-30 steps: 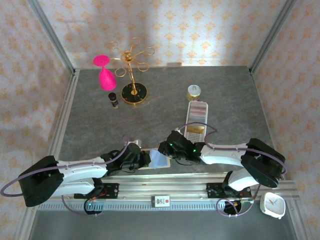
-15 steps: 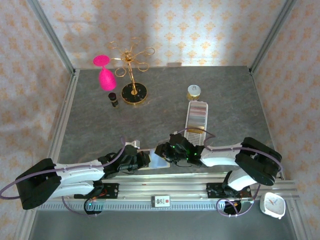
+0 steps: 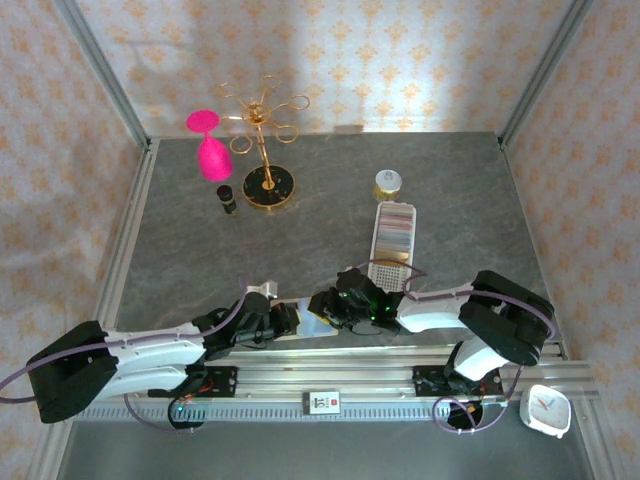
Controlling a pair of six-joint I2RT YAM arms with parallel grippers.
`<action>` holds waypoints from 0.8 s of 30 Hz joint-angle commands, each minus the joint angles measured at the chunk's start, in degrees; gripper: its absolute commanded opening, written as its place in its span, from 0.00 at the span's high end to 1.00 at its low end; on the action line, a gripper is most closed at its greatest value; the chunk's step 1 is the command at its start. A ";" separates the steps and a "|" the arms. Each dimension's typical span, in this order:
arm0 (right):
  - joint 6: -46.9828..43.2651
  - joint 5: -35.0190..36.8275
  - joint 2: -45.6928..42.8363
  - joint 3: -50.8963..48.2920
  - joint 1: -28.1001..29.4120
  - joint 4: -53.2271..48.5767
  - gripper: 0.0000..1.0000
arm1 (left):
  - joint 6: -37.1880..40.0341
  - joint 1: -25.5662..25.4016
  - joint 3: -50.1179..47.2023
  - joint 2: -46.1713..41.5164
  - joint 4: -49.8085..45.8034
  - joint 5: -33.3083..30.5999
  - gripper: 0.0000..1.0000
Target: Put the credit cards into the card holder
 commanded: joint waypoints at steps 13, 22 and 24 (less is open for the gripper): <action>0.79 -0.96 2.14 -0.37 0.36 1.59 0.65 | -1.54 0.13 -2.13 -1.65 4.54 0.17 0.91; 0.93 -1.43 2.97 0.16 0.55 3.16 0.64 | -1.99 0.28 -3.66 -2.38 7.58 1.04 0.91; 1.23 -1.43 2.99 -0.01 0.58 3.61 0.64 | -1.97 0.31 -3.85 -2.36 8.00 1.22 0.91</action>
